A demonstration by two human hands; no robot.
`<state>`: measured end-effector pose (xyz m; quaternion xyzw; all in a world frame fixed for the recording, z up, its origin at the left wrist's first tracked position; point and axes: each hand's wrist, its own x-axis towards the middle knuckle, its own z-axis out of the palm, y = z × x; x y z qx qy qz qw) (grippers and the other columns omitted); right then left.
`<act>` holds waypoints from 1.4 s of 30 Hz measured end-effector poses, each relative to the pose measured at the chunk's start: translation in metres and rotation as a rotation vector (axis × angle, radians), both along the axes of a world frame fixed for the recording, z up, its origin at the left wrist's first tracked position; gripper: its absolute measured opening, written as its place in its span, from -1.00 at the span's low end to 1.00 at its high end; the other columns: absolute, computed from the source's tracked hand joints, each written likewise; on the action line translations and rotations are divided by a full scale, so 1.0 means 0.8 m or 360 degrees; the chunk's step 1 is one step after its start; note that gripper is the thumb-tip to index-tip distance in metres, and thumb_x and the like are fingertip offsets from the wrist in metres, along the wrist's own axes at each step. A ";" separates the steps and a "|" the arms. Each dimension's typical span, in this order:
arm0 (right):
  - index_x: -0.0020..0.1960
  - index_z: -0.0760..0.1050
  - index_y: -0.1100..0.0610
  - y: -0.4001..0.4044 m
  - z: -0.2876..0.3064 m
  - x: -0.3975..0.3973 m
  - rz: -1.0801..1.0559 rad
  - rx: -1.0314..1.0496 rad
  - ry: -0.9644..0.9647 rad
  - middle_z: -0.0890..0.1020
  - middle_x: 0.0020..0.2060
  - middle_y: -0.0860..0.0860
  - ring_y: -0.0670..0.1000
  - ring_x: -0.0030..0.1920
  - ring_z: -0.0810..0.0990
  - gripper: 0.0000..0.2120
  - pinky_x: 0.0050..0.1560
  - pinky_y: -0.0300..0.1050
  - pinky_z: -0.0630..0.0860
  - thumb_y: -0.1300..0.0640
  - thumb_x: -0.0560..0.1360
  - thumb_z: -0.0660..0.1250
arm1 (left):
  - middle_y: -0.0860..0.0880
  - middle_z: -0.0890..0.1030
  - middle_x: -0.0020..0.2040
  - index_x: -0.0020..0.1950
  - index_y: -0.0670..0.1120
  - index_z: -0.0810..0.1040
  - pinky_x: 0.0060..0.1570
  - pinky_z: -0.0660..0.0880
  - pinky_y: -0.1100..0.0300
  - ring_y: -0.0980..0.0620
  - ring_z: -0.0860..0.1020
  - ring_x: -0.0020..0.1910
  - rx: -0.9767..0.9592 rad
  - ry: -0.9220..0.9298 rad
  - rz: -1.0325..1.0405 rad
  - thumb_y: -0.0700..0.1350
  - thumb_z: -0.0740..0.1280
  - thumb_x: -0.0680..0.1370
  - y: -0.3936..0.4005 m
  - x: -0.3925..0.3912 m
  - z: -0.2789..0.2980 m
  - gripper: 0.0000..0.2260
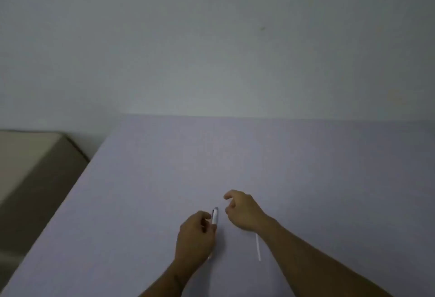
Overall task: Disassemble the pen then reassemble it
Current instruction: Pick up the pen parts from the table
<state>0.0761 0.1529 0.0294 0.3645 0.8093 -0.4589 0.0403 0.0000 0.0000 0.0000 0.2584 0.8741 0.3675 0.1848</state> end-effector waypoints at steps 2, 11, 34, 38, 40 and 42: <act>0.37 0.46 0.07 -0.004 -0.015 0.002 -0.0004 0.0000 -0.0036 0.66 0.02 0.03 0.00 -0.01 0.63 -0.57 -0.03 -0.17 0.57 0.19 0.50 0.23 | 0.13 0.57 -0.13 0.07 0.06 0.54 -0.10 0.57 0.12 0.15 0.56 -0.18 -0.0148 0.0010 -0.0038 0.05 0.38 0.45 0.005 -0.001 -0.015 -0.78; 0.36 0.50 0.10 -0.026 -0.076 0.007 -0.0121 -0.0098 -0.0213 0.65 0.17 0.07 0.02 0.06 0.61 -0.59 0.02 -0.19 0.50 0.17 0.52 0.29 | 0.09 0.53 -0.23 -0.12 0.05 0.41 -0.33 0.49 0.15 0.08 0.53 -0.29 -0.0556 -0.0027 -0.0235 0.14 0.37 0.31 0.002 0.014 -0.061 -0.73; -0.27 0.64 0.31 0.009 -0.080 -0.056 -0.0775 -0.0537 -0.0106 0.69 -0.35 0.21 0.11 -0.43 0.68 -0.87 -0.28 0.02 0.69 0.29 0.37 0.34 | 0.06 0.57 -0.34 -0.21 0.00 0.52 -0.34 0.46 0.22 0.09 0.53 -0.34 -0.0391 -0.0074 -0.0156 -0.08 0.36 0.41 -0.030 -0.042 -0.057 -0.97; -0.22 0.60 0.30 0.002 -0.076 -0.057 -0.0521 -0.0196 -0.0228 0.70 -0.32 0.17 0.19 -0.26 0.71 -0.87 -0.19 0.05 0.69 0.26 0.36 0.31 | 0.06 0.56 -0.34 -0.19 0.01 0.51 -0.36 0.45 0.23 0.10 0.52 -0.34 -0.0344 -0.0097 -0.0117 -0.08 0.36 0.42 -0.022 -0.036 -0.054 -0.96; -0.34 0.47 0.18 0.000 -0.073 -0.057 -0.0446 -0.0049 -0.0281 0.60 -0.42 0.07 0.11 -0.37 0.62 -0.90 -0.40 -0.13 0.53 0.23 0.35 0.31 | 0.05 0.56 -0.33 -0.18 0.00 0.51 -0.34 0.47 0.22 0.09 0.52 -0.33 -0.0346 -0.0122 -0.0100 -0.08 0.36 0.43 -0.021 -0.033 -0.053 -0.96; -0.41 0.31 0.10 -0.003 -0.073 -0.059 -0.0408 0.0036 -0.0308 0.46 -0.48 -0.01 0.00 -0.47 0.45 -0.76 -0.51 -0.22 0.26 0.21 0.36 0.32 | 0.04 0.57 -0.31 -0.17 -0.01 0.51 -0.32 0.48 0.21 0.07 0.53 -0.32 -0.0370 -0.0142 -0.0083 -0.08 0.35 0.44 -0.026 -0.030 -0.054 -0.95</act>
